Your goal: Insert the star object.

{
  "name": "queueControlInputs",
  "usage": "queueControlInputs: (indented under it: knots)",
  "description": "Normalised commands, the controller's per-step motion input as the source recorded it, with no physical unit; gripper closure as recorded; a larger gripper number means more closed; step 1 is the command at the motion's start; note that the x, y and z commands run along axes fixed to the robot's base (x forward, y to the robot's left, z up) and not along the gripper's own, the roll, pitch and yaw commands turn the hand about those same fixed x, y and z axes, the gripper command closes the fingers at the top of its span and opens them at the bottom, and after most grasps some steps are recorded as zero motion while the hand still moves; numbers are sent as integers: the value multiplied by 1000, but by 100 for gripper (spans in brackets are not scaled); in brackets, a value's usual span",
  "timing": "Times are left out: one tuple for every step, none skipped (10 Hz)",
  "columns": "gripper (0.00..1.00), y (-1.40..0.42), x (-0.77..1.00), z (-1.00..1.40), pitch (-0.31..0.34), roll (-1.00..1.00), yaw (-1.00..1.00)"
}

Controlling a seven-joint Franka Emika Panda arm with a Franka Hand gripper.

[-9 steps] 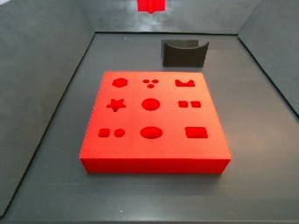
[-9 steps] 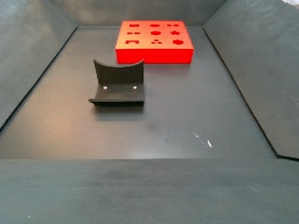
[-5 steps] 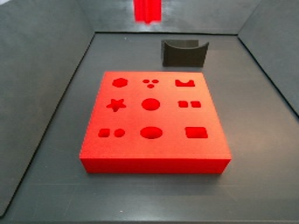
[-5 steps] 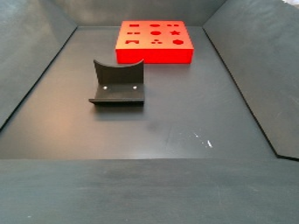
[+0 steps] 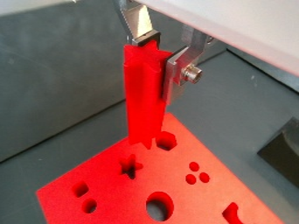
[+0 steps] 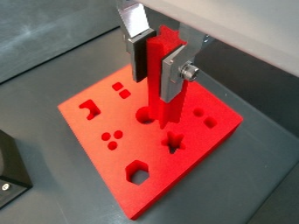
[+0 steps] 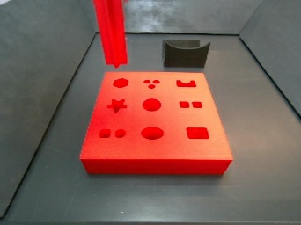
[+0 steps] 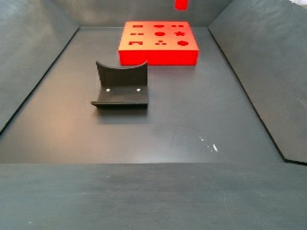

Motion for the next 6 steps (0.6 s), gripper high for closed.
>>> queueControlInputs:
  knots:
    - [100, 29, 0, -837, -93, -60, 74]
    - [100, -51, 0, -569, -13, 114, 726]
    - [100, -6, 0, -500, 0, 194, 889]
    - [100, -117, 0, -446, 0, 231, 746]
    - [100, -331, 37, -283, 0, 171, 223]
    - [100, -466, 131, -131, 29, 281, -3]
